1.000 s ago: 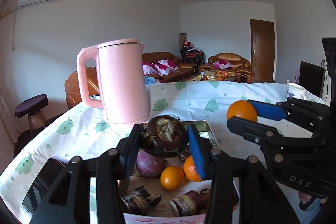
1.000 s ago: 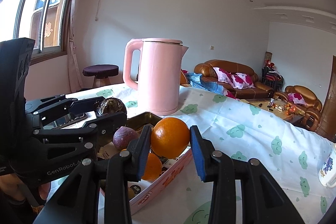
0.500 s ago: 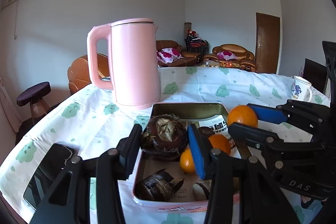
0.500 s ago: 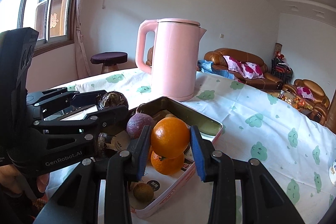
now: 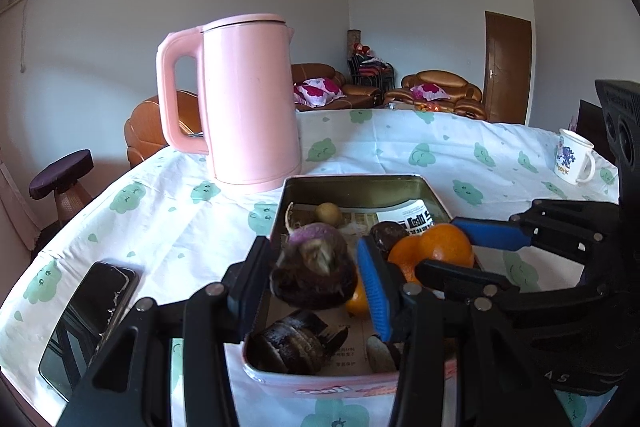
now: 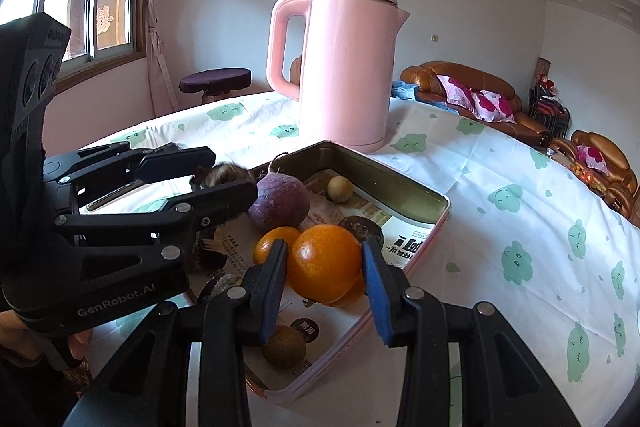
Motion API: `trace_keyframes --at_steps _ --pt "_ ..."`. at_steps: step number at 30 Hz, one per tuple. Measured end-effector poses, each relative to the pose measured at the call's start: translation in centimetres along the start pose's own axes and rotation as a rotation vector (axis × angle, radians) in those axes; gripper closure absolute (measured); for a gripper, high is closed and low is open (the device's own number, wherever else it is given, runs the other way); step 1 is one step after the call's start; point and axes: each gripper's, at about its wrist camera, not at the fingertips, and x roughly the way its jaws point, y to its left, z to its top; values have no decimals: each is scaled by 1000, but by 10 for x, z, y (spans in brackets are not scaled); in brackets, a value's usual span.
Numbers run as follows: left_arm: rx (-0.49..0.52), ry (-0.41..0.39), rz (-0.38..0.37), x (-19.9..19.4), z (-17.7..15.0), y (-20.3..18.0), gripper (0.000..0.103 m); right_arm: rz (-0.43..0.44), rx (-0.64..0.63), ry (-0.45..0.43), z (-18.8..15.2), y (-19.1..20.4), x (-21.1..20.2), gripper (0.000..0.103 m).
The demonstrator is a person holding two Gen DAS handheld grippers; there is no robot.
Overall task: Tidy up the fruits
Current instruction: 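Lower the orange and dark brown fruit into the tin box and open both grippers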
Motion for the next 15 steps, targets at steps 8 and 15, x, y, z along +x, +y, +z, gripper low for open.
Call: trace_keyframes --at_steps 8,15 --pt "-25 -78 26 -21 6 8 24 -23 30 -35 1 -6 -13 51" --pt "-25 -153 21 -37 11 5 4 -92 57 -95 3 -18 -38 40"
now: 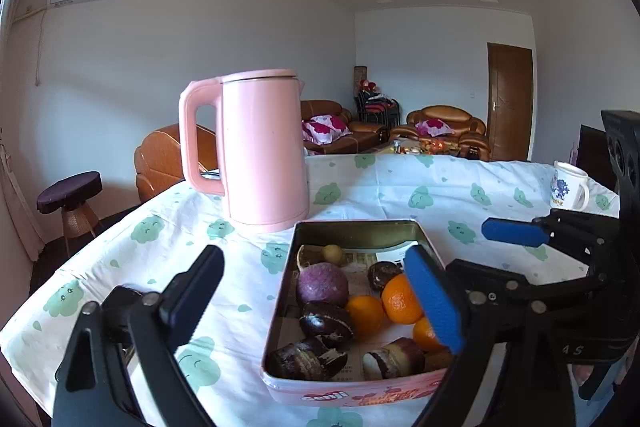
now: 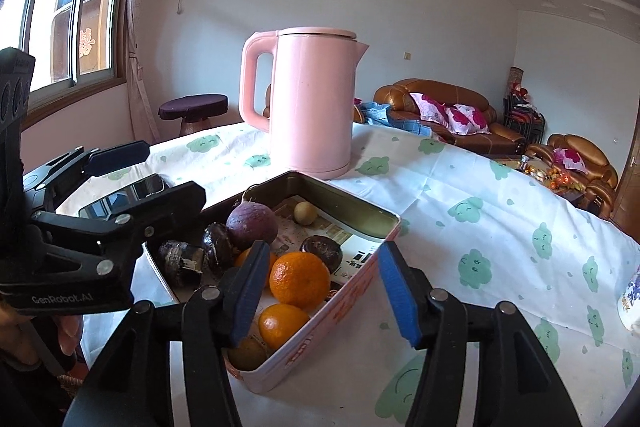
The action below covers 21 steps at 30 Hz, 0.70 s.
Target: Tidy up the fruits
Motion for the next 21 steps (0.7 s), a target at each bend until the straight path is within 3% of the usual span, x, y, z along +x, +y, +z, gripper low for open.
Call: trace_keyframes --at_steps 6,9,21 --pt "0 -41 6 -8 4 -1 0 -48 34 -41 4 -14 -15 37" --pt "-21 -44 -10 -8 6 0 0 -88 55 -47 4 -22 -19 29" --pt "-14 -61 -7 -11 9 -6 0 -131 71 -88 3 -31 -35 29"
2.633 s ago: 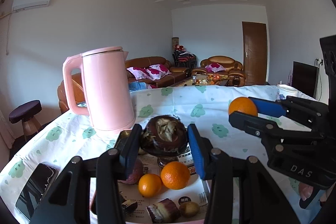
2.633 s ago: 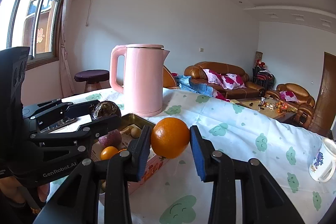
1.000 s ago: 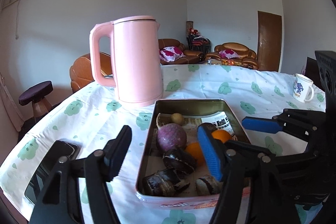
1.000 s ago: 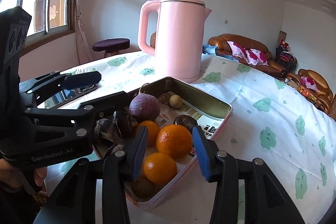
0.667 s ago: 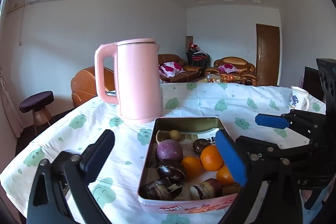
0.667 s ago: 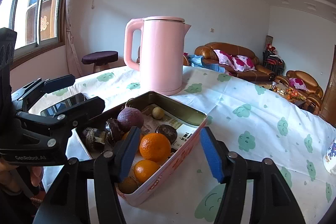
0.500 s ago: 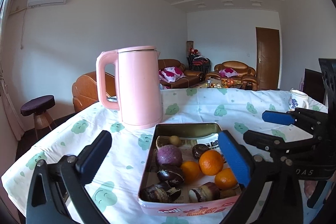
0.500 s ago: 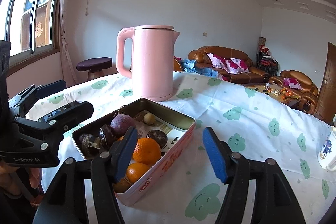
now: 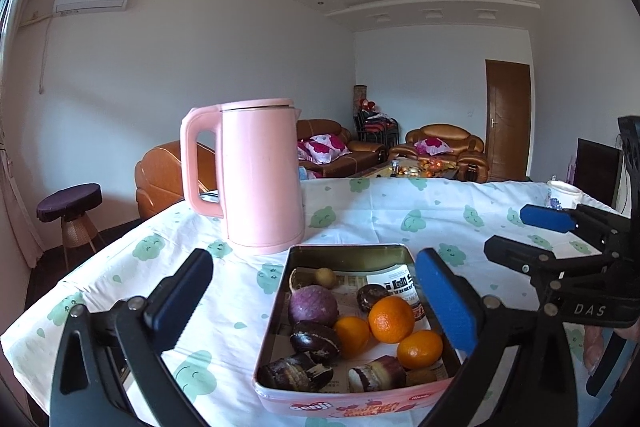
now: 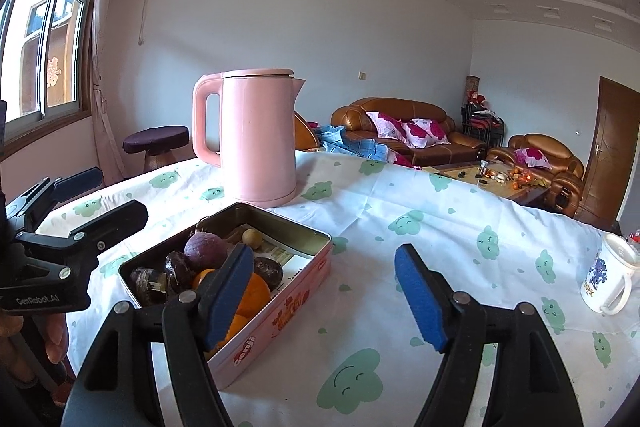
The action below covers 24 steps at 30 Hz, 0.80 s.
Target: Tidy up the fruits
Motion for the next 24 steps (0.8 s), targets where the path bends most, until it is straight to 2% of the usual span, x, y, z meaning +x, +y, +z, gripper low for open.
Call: trace_keyframes --at_steps 3,15,24 --pt "-8 2 -3 0 0 1 0 -11 -3 -9 0 -1 -3 28" --pt "10 -31 68 -3 2 -3 0 -26 6 -40 2 -6 -16 28" --pt "-13 -26 39 -3 1 0 0 -29 12 -40 -2 -6 -16 27"
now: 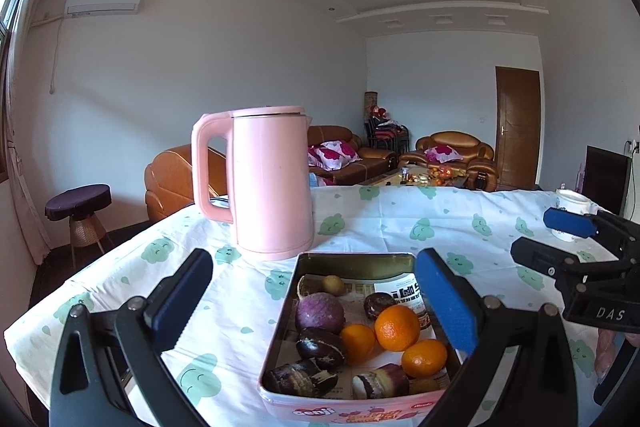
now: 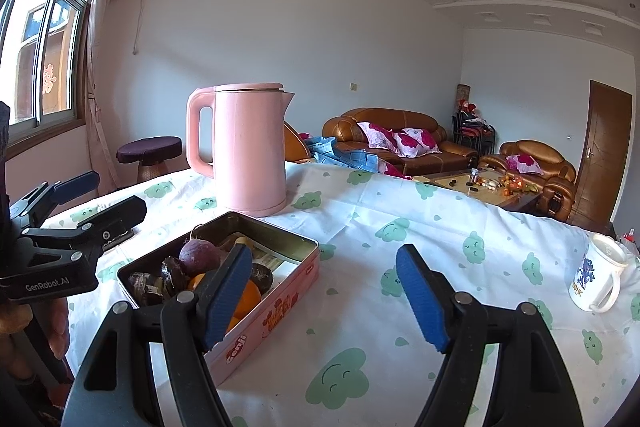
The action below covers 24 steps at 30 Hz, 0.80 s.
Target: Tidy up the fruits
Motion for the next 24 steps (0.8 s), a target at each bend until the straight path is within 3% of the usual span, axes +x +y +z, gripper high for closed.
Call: trace_keyframes --at_steps 24 --pt "43 3 -17 -2 0 -10 0 -16 0 -8 -3 -3 -4 27"
